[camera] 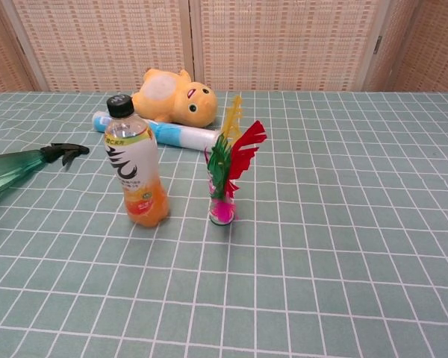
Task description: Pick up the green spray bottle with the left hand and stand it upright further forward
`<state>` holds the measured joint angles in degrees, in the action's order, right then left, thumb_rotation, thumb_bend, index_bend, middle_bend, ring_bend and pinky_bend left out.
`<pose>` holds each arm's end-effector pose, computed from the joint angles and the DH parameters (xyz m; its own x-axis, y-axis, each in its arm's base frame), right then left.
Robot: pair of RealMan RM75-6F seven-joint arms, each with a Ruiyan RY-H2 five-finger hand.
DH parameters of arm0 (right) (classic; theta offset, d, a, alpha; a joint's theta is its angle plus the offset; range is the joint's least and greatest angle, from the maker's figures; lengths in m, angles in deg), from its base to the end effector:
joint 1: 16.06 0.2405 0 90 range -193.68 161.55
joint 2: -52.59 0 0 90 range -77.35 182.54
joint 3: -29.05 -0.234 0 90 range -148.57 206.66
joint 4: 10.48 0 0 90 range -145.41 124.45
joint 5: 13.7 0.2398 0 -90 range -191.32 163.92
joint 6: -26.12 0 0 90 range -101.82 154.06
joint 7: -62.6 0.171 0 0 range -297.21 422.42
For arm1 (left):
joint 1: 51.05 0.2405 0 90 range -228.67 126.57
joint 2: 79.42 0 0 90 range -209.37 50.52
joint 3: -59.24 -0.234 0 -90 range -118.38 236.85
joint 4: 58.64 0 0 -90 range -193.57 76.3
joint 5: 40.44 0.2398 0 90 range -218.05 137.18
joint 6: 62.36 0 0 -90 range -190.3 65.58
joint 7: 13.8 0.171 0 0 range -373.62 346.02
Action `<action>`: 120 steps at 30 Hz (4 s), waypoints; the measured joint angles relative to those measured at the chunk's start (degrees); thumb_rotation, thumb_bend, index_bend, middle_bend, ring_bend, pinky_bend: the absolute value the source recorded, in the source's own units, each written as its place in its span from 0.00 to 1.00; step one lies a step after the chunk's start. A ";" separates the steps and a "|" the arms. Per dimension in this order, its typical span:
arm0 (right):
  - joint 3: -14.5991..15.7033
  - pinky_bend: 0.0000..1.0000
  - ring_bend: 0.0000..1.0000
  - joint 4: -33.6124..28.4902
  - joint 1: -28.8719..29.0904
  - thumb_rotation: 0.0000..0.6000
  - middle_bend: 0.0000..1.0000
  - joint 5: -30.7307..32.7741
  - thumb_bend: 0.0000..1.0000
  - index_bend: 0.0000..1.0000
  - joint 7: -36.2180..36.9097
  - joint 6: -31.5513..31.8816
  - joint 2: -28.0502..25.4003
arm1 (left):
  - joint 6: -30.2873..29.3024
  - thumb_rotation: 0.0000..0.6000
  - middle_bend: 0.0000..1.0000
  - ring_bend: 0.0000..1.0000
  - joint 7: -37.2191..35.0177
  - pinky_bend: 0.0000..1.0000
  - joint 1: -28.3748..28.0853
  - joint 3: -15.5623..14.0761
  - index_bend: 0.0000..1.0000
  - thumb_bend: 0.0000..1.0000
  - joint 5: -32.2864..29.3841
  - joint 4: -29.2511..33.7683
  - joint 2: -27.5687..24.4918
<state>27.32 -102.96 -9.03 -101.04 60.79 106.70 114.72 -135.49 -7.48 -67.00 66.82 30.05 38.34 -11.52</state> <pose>-0.3023 -0.2151 0.1159 0.4597 -0.0794 0.8845 -0.8877 -0.0683 0.4553 -0.2708 0.2767 0.0846 0.3070 0.1008 0.9464 0.9493 0.0384 -0.3120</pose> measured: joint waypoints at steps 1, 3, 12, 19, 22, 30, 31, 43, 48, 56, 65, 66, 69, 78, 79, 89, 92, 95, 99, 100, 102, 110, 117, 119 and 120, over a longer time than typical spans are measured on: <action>-0.04 0.00 0.00 -0.02 0.05 0.54 0.00 0.01 0.00 0.00 -0.03 -0.03 0.05 | 0.12 1.00 0.06 0.00 -0.09 0.10 -0.02 -0.01 0.03 0.29 -0.02 -0.05 -0.02; -0.09 0.00 0.00 -0.09 0.16 0.54 0.00 0.08 0.00 0.00 -0.19 -0.21 0.12 | 0.35 1.00 0.06 0.00 -0.52 0.10 -0.06 -0.07 0.03 0.29 0.16 -0.24 -0.15; -0.34 0.00 0.00 -0.79 0.81 0.55 0.00 0.84 0.00 0.00 -1.84 -1.45 0.26 | -3.28 1.00 0.11 0.02 -0.51 0.11 0.40 1.73 0.11 0.28 -0.16 -0.96 0.75; -0.32 0.00 0.00 -1.00 0.99 0.55 0.00 0.93 0.00 0.00 -1.18 -1.78 0.05 | -4.58 1.00 0.16 0.11 7.35 0.21 -1.91 6.54 0.15 0.29 -6.76 1.30 2.29; -0.34 0.00 0.00 -0.94 1.15 0.55 0.00 1.22 0.00 0.00 -1.08 -2.25 -0.05 | -3.83 1.00 0.16 0.12 14.07 0.22 -4.14 8.24 0.14 0.29 -13.28 3.46 3.02; -0.32 0.00 0.00 -1.04 1.41 0.55 0.00 1.49 0.00 0.00 -0.57 -2.79 -0.32 | -4.19 1.00 0.18 0.14 38.63 0.20 -15.49 13.31 0.13 0.29 -37.21 4.60 8.92; -0.31 0.00 0.00 -1.05 1.41 0.55 0.00 1.48 0.00 0.00 -0.48 -2.79 -0.34 | -4.68 1.00 0.18 0.14 41.15 0.20 -17.16 14.00 0.13 0.29 -40.01 4.30 9.94; -0.13 0.00 0.00 -0.69 1.44 0.55 0.00 1.18 0.00 0.00 0.49 -2.78 -0.51 | -11.51 1.00 0.23 0.17 55.91 0.17 -30.90 18.77 0.14 0.29 -54.70 -8.98 20.50; -0.16 0.00 0.00 -0.79 1.51 0.55 0.00 1.33 0.00 0.00 0.21 -2.88 -0.48 | -11.31 1.00 0.25 0.18 57.15 0.17 -31.59 18.56 0.17 0.29 -56.31 -16.22 22.05; -0.21 0.00 0.00 -0.96 1.50 0.55 0.00 1.66 0.00 0.00 -0.55 -2.88 -0.37 | -8.31 1.00 0.25 0.18 57.60 0.17 -31.72 18.47 0.16 0.28 -58.35 -23.11 24.60; -0.27 0.00 0.00 -1.07 1.53 0.56 0.00 1.92 0.00 0.00 -0.96 -2.94 -0.33 | -7.04 1.00 0.25 0.18 57.83 0.16 -32.80 21.42 0.15 0.27 -62.25 -27.53 28.39; -0.27 0.00 0.00 -1.06 1.52 0.56 0.00 1.92 0.00 0.00 -0.97 -2.92 -0.31 | -6.85 1.00 0.25 0.18 57.81 0.16 -32.95 21.52 0.15 0.27 -62.22 -28.01 28.70; -0.30 0.00 0.00 -1.05 1.52 0.56 0.00 1.99 0.00 0.00 -1.06 -2.90 -0.27 | -6.17 1.00 0.26 0.18 57.69 0.16 -33.42 21.73 0.15 0.27 -61.99 -29.70 29.76; -0.45 0.00 0.00 -1.11 1.50 0.56 0.01 2.36 0.00 0.00 -1.79 -2.80 -0.04 | -2.70 1.00 0.26 0.20 57.93 0.17 -34.78 21.60 0.15 0.27 -61.15 -36.09 33.51; -0.46 0.00 0.00 -1.12 1.50 0.57 0.01 2.41 0.00 0.00 -1.86 -2.81 -0.03 | -2.29 1.00 0.27 0.20 57.99 0.17 -34.90 21.61 0.16 0.27 -61.10 -36.72 33.85; -0.59 0.00 0.00 -1.27 1.54 0.58 0.01 2.80 0.00 0.00 -2.21 -2.91 0.04 | 2.02 1.00 0.29 0.22 58.04 0.18 -35.76 21.68 0.18 0.27 -59.63 -44.50 37.21; -0.59 0.00 0.00 -1.20 1.52 0.59 0.01 2.71 0.00 0.00 -2.12 -2.82 0.08 | 3.10 1.00 0.30 0.22 58.60 0.18 -35.78 21.82 0.19 0.26 -59.58 -46.10 37.84; -0.59 0.00 0.00 -1.16 1.52 0.59 0.01 2.71 0.00 0.00 -2.11 -2.80 0.11 | 3.95 1.00 0.30 0.23 58.98 0.18 -35.71 22.02 0.19 0.26 -59.53 -47.47 38.35; -0.61 0.00 0.00 -1.18 1.51 0.59 0.01 2.75 0.00 0.00 -2.15 -2.79 0.13 | 4.76 1.00 0.31 0.23 59.28 0.18 -35.62 22.53 0.19 0.26 -59.35 -48.87 38.79; -0.60 0.00 0.00 -1.19 1.51 0.59 0.01 2.74 0.00 0.00 -2.15 -2.78 0.14 | 4.90 1.00 0.31 0.23 59.36 0.18 -35.61 22.61 0.19 0.26 -59.26 -49.13 38.86; -0.60 0.00 0.00 -1.16 1.50 0.60 0.01 2.74 0.00 0.00 -2.17 -2.76 0.16 | 5.15 1.00 0.31 0.23 59.55 0.18 -35.54 22.81 0.19 0.26 -58.98 -49.55 39.00; -0.62 0.00 0.00 -1.10 1.48 0.61 0.01 2.67 0.00 0.00 -2.08 -2.65 0.19 | 5.89 1.00 0.30 0.23 61.28 0.18 -35.26 23.56 0.19 0.27 -59.36 -50.83 39.39; -0.64 0.00 0.00 -1.09 1.50 0.63 0.01 2.66 0.00 0.00 -2.10 -2.63 0.23 | 7.06 1.00 0.31 0.23 61.71 0.19 -34.88 23.99 0.19 0.27 -59.19 -52.10 39.63; -0.64 0.00 0.00 -1.10 1.49 0.64 0.01 2.66 0.00 0.00 -2.11 -2.61 0.23 | 7.45 1.00 0.33 0.23 61.67 0.21 -34.76 24.09 0.20 0.27 -59.07 -52.57 39.81; -0.64 0.00 0.00 -1.09 1.49 0.64 0.01 2.67 0.00 0.00 -2.11 -2.61 0.24 | 7.63 1.00 0.34 0.24 61.62 0.21 -34.71 24.13 0.21 0.26 -58.97 -52.76 39.89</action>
<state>26.67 -104.05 -7.54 -98.37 58.68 104.09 114.96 -127.86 54.13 -101.72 90.95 -28.92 -14.42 28.36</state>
